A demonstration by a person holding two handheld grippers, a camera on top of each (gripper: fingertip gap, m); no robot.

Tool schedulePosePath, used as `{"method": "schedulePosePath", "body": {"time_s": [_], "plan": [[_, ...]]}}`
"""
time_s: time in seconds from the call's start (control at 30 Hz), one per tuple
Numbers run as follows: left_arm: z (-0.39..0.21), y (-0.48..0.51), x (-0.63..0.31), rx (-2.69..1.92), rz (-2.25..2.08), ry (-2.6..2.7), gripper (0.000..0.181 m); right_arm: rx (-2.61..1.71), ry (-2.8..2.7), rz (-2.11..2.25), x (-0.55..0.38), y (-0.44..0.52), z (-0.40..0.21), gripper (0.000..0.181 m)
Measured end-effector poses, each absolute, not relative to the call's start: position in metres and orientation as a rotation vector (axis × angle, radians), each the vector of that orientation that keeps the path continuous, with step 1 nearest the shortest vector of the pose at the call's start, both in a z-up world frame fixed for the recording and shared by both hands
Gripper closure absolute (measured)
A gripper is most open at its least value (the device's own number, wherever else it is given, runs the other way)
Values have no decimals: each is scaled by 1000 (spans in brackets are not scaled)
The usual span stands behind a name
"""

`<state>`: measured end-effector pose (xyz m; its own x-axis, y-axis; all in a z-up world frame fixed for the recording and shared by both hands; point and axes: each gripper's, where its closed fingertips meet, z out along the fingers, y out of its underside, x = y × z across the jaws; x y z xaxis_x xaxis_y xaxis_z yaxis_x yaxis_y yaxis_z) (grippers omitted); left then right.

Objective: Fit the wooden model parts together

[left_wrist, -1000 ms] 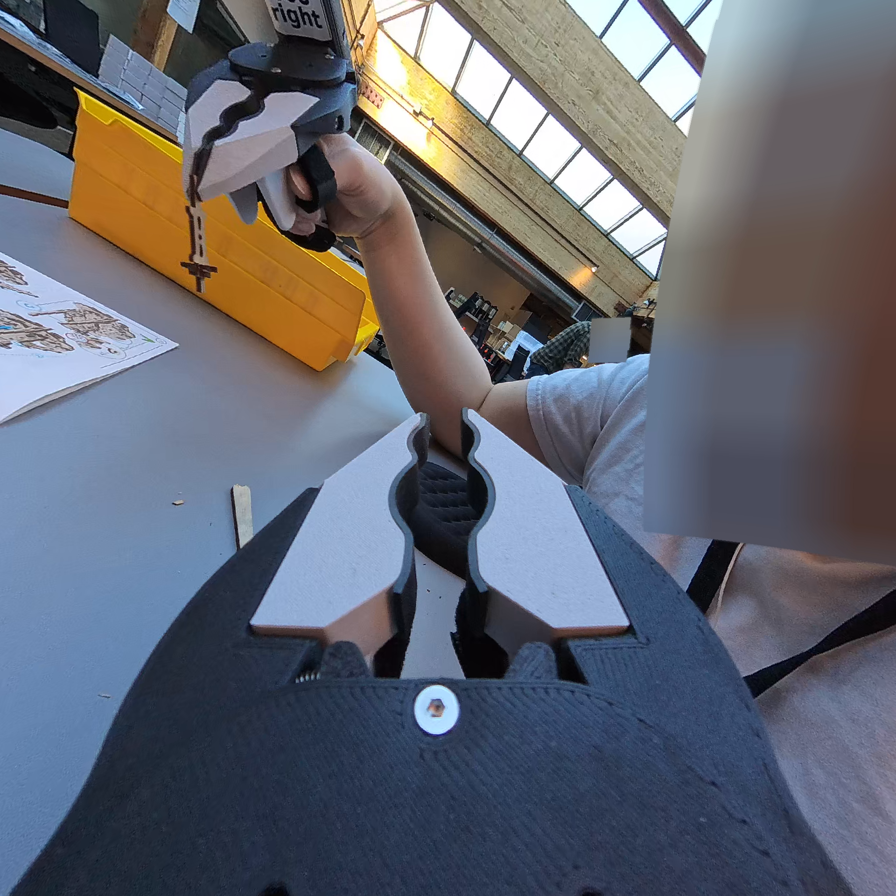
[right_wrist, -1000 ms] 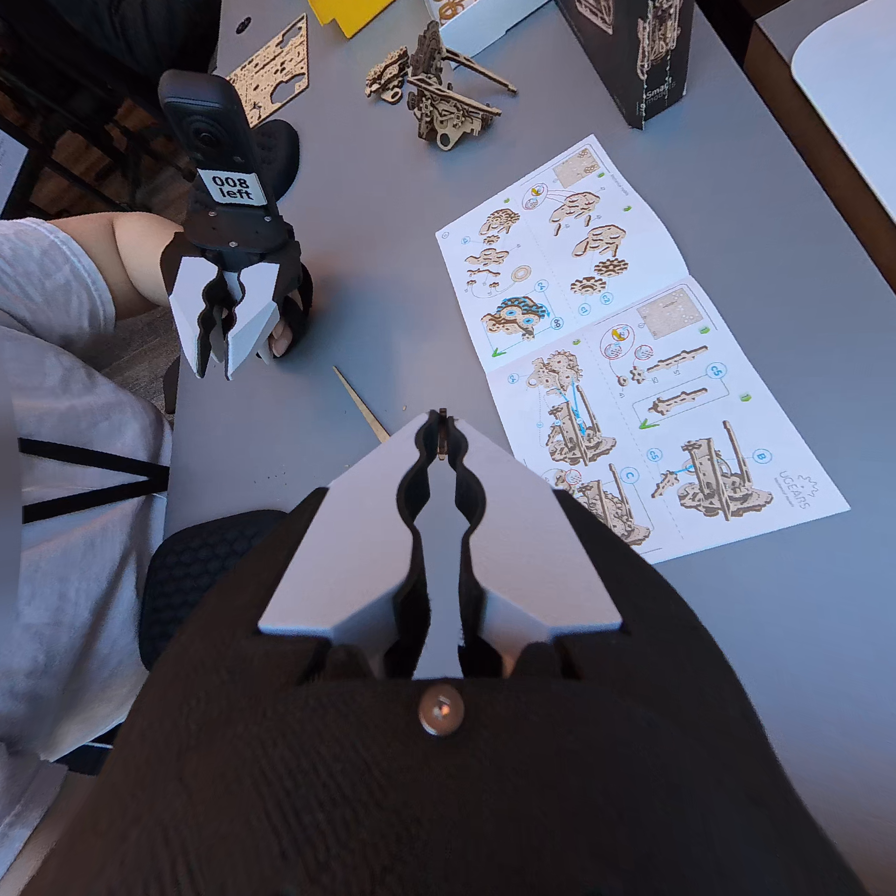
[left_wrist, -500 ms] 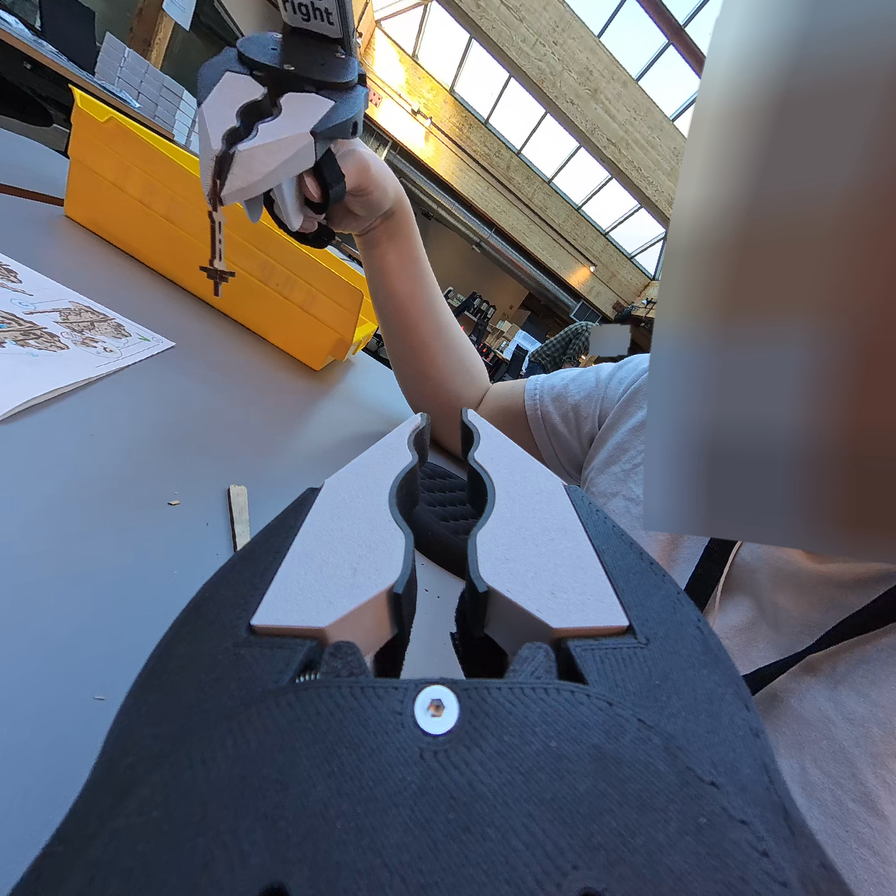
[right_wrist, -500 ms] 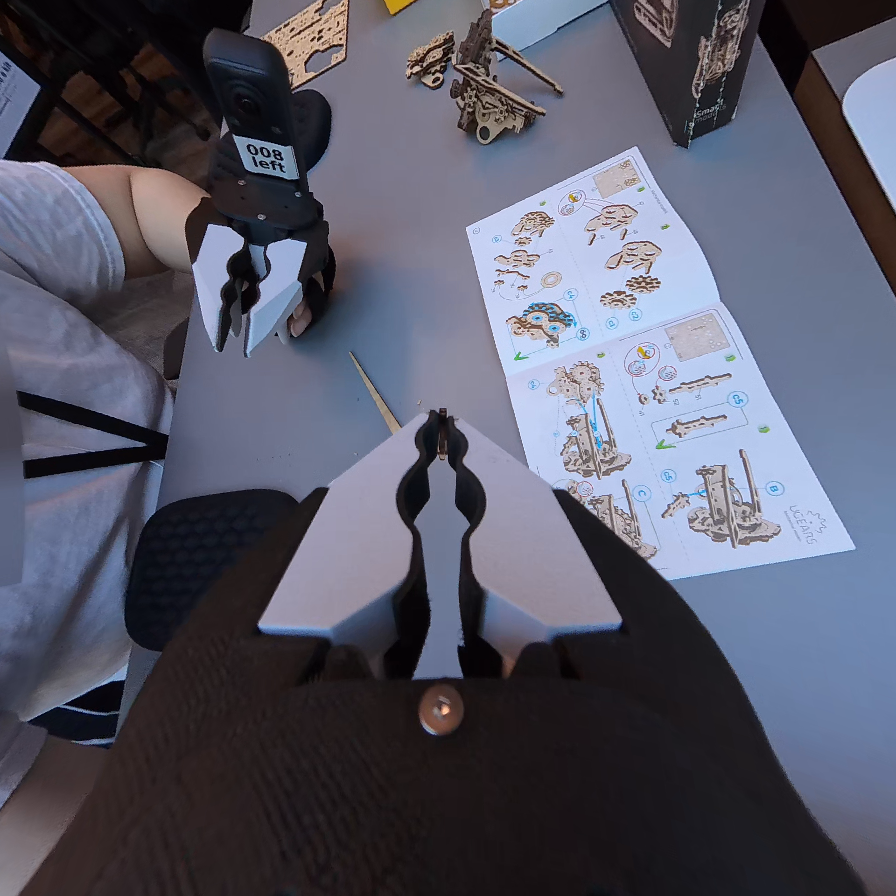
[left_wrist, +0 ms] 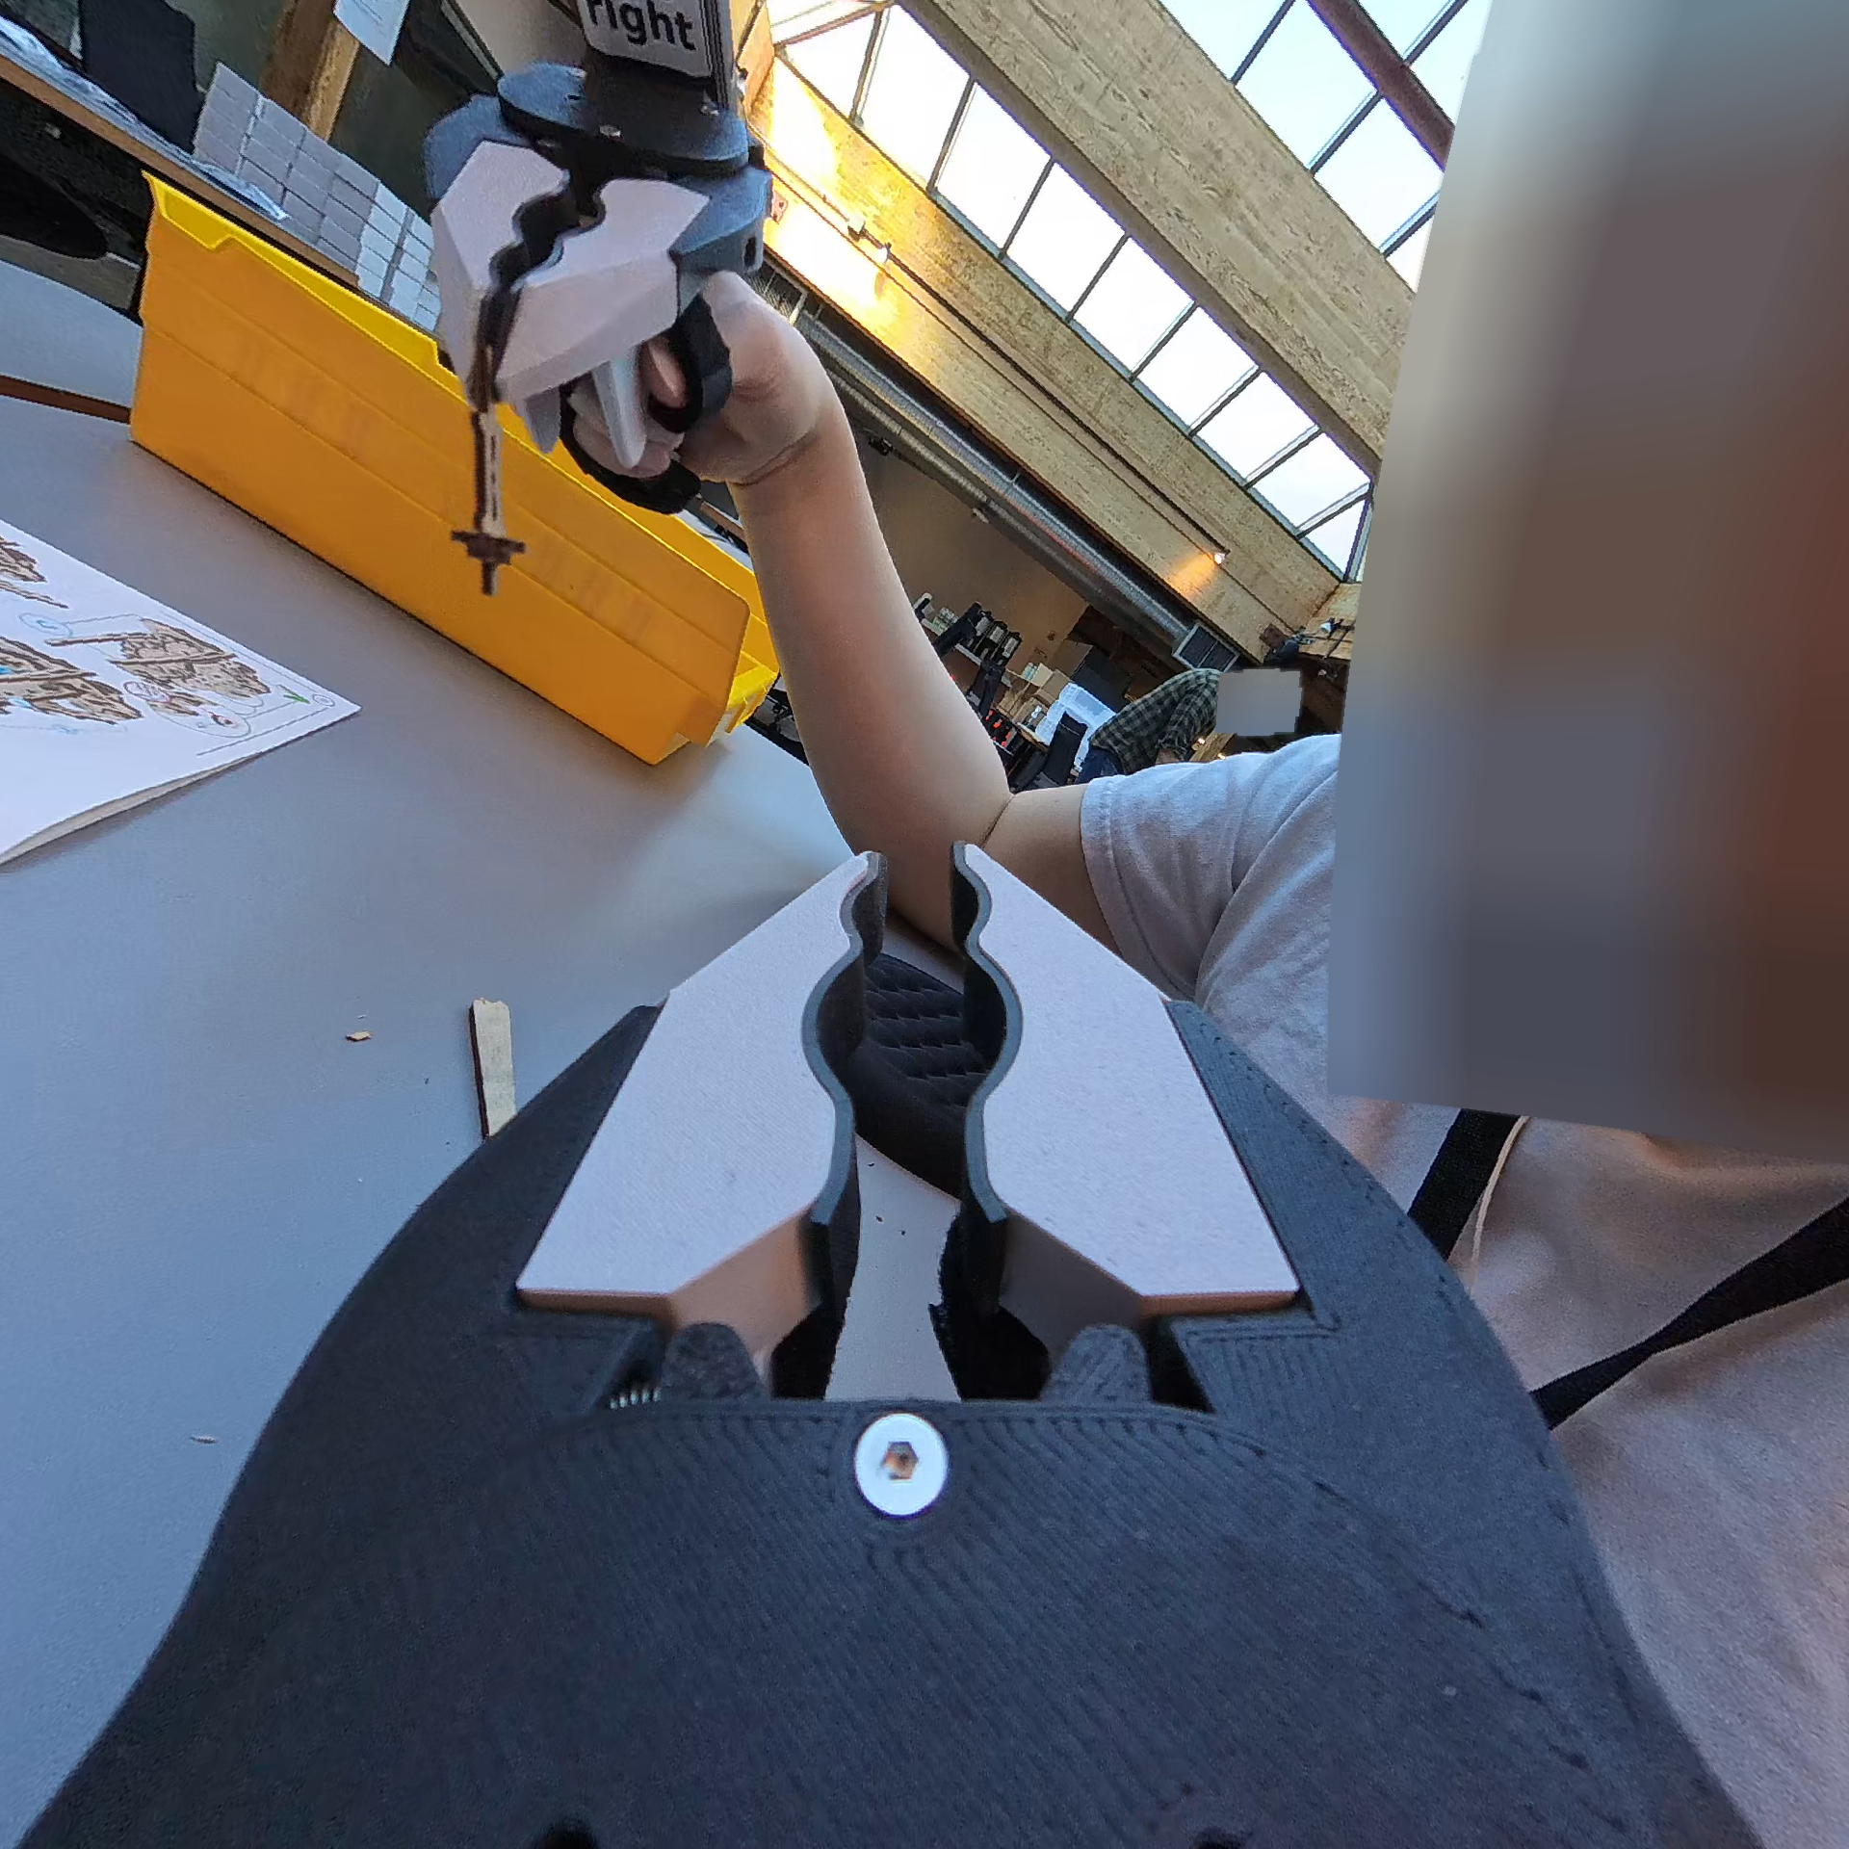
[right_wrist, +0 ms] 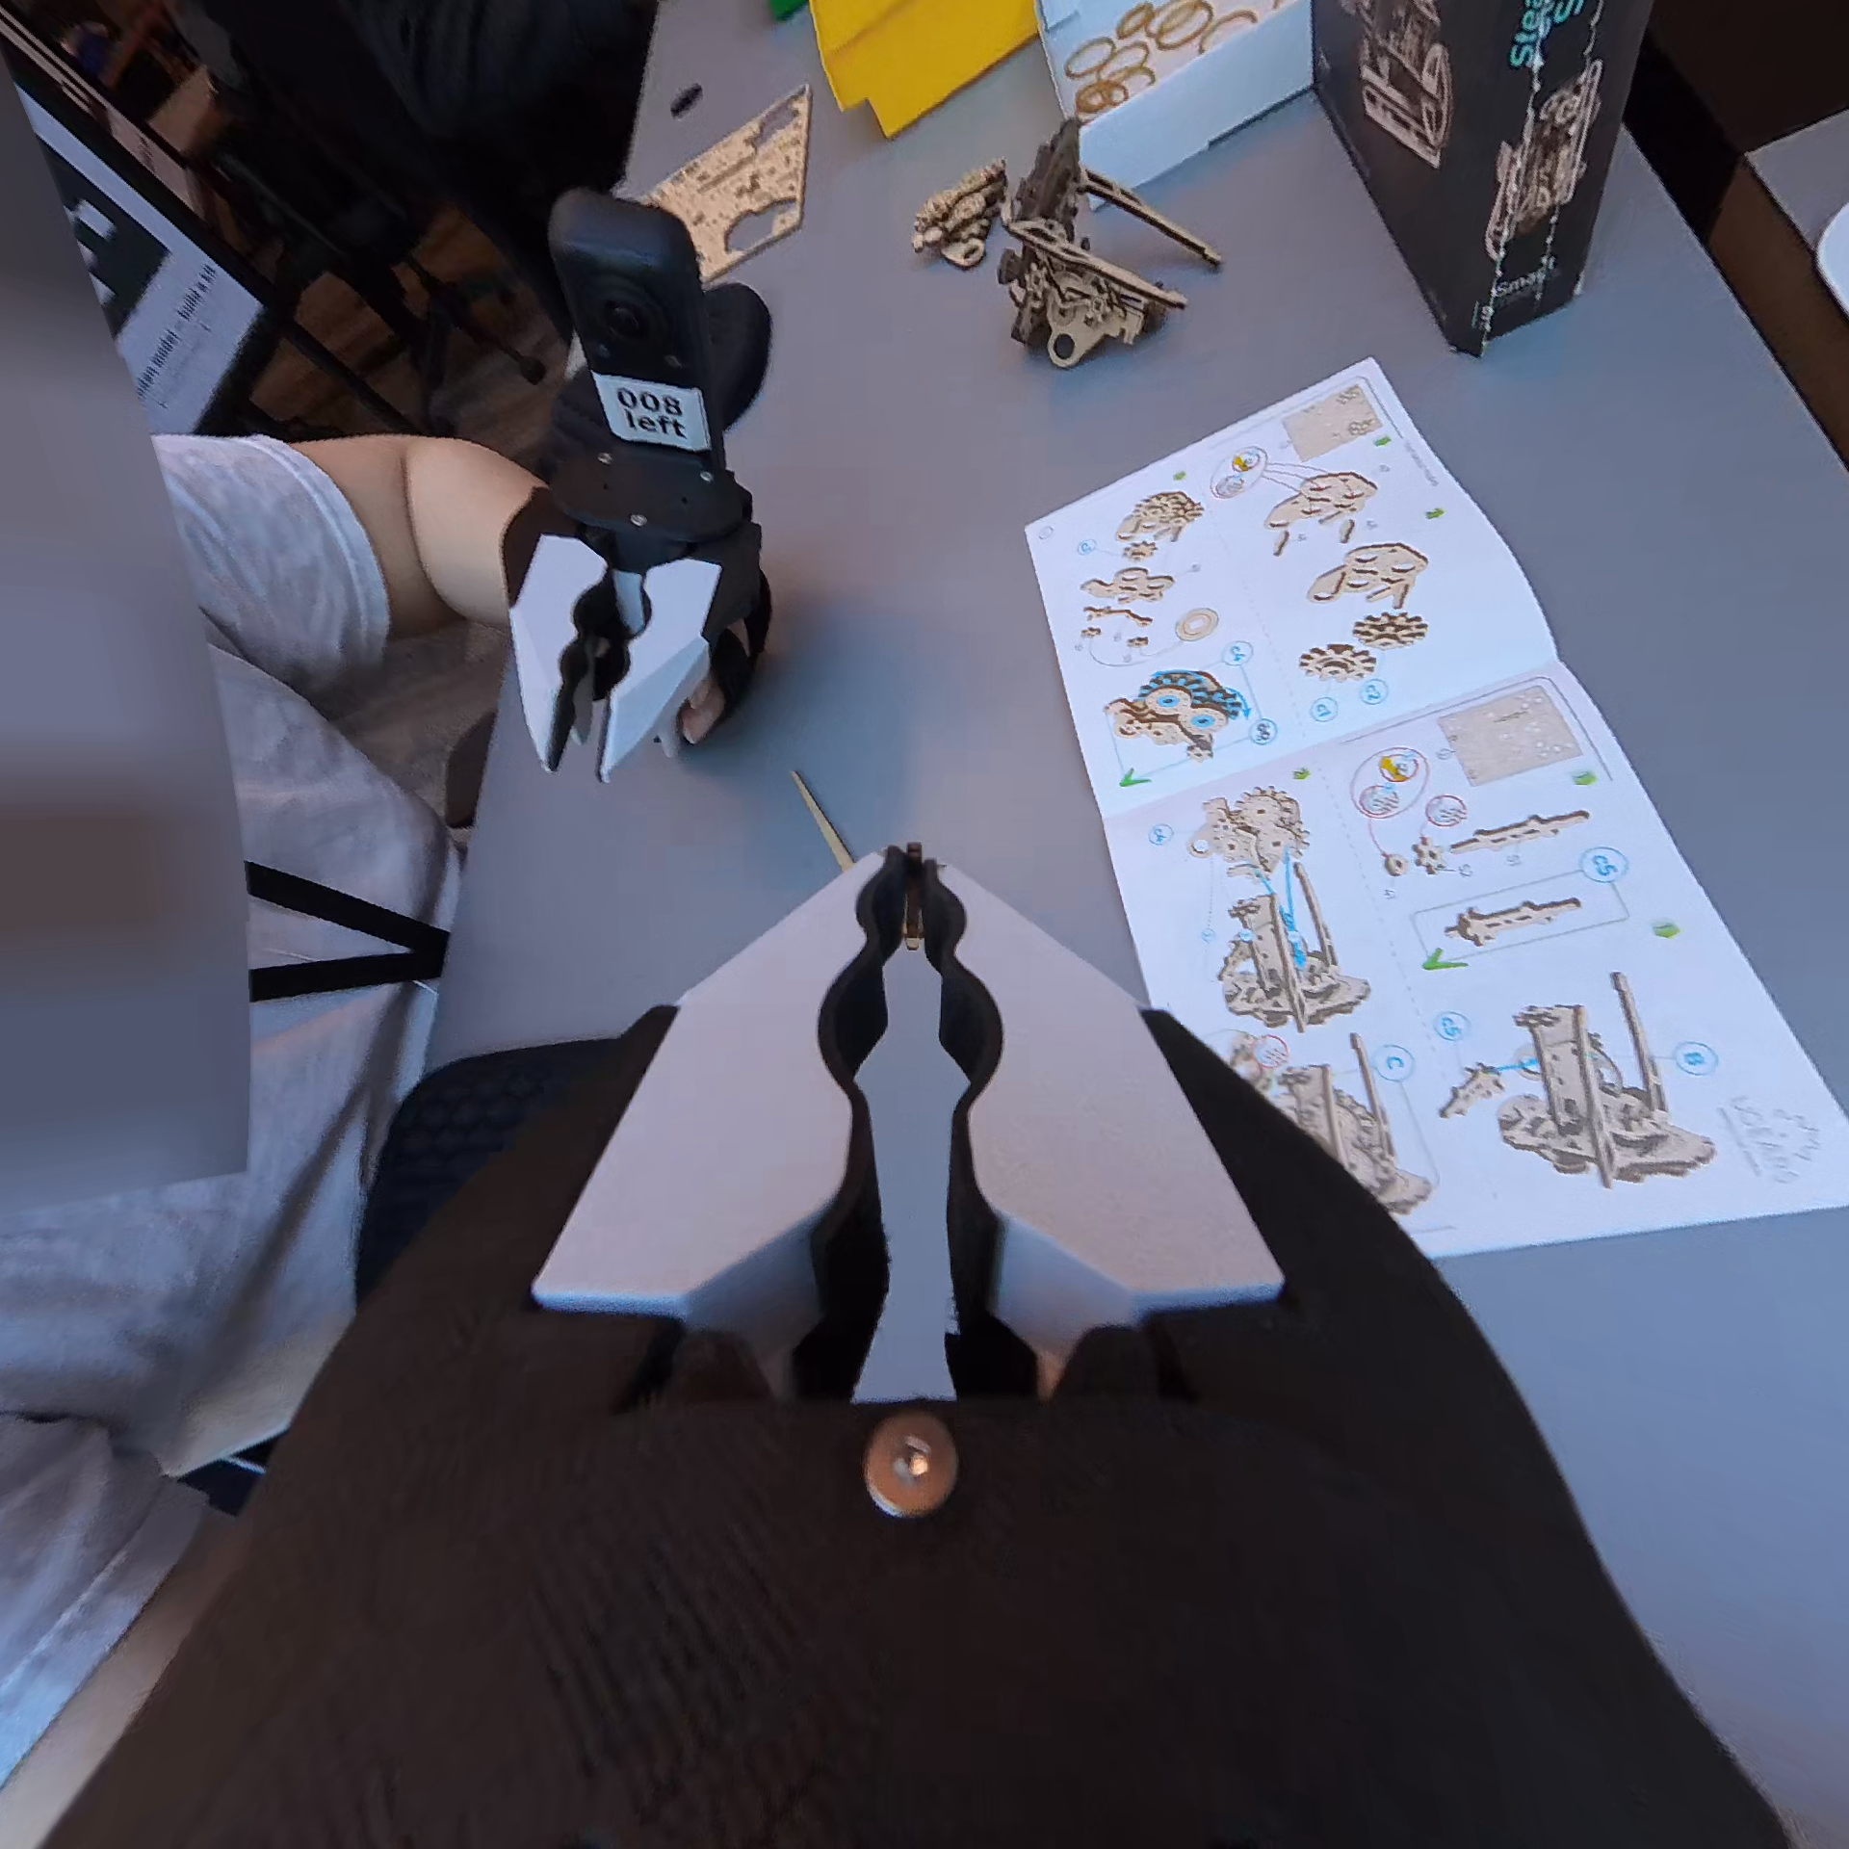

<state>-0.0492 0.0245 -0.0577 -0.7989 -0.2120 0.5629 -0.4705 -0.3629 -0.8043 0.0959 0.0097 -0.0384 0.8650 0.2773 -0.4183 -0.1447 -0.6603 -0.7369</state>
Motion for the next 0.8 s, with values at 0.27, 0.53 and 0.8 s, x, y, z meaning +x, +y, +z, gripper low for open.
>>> {"method": "schedulePosePath", "body": {"time_s": [0.27,0.53,0.8], "plan": [[-58,25,-49,911,2287,-1664,172,-2077,-25,770,96,9,-17,181],[-58,25,-49,913,2286,-1659,172,-2092,-12,748,100,8,-19,181],[-58,25,-49,913,2284,-1659,172,-2056,107,785,115,4,-17,181]]}}
